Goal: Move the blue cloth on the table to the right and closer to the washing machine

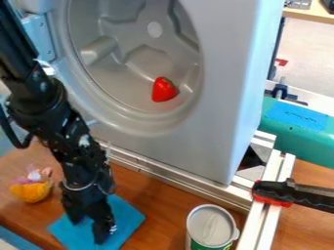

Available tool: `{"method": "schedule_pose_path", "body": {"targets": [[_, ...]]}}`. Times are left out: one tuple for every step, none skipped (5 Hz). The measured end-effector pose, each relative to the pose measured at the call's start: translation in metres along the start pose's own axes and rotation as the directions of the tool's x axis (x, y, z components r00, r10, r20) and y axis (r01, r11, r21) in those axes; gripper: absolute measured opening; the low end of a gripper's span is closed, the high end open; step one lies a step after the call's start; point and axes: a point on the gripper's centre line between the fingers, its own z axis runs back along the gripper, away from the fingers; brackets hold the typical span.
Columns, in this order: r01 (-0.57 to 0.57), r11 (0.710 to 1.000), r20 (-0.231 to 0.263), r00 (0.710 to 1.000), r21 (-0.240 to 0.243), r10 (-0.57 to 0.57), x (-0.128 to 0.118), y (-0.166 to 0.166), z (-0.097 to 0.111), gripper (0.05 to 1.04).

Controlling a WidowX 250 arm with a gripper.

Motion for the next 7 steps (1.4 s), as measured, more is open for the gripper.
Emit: {"method": "schedule_pose_path", "body": {"targets": [[-0.108, 0.992, 0.038, 0.994, 0.067, 0.106, 0.014, -0.006, -0.005, 1.009], [-0.099, 0.986, -0.031, 0.994, 0.133, 0.104, 0.020, -0.007, -0.013, 1.009], [-0.097, 0.984, -0.055, 0.993, 0.151, 0.107, 0.021, -0.004, -0.015, 1.009], [-0.166, 0.978, -0.010, 0.986, 0.130, 0.169, 0.038, -0.005, -0.013, 1.009], [-0.214, 0.976, 0.139, 0.969, 0.048, 0.206, 0.080, -0.010, -0.004, 1.009], [-0.204, 0.979, 0.197, 0.960, 0.005, 0.199, 0.099, -0.013, 0.004, 1.008], [-0.198, 0.980, 0.183, 0.964, 0.009, 0.193, 0.100, -0.012, 0.015, 1.008]]}}
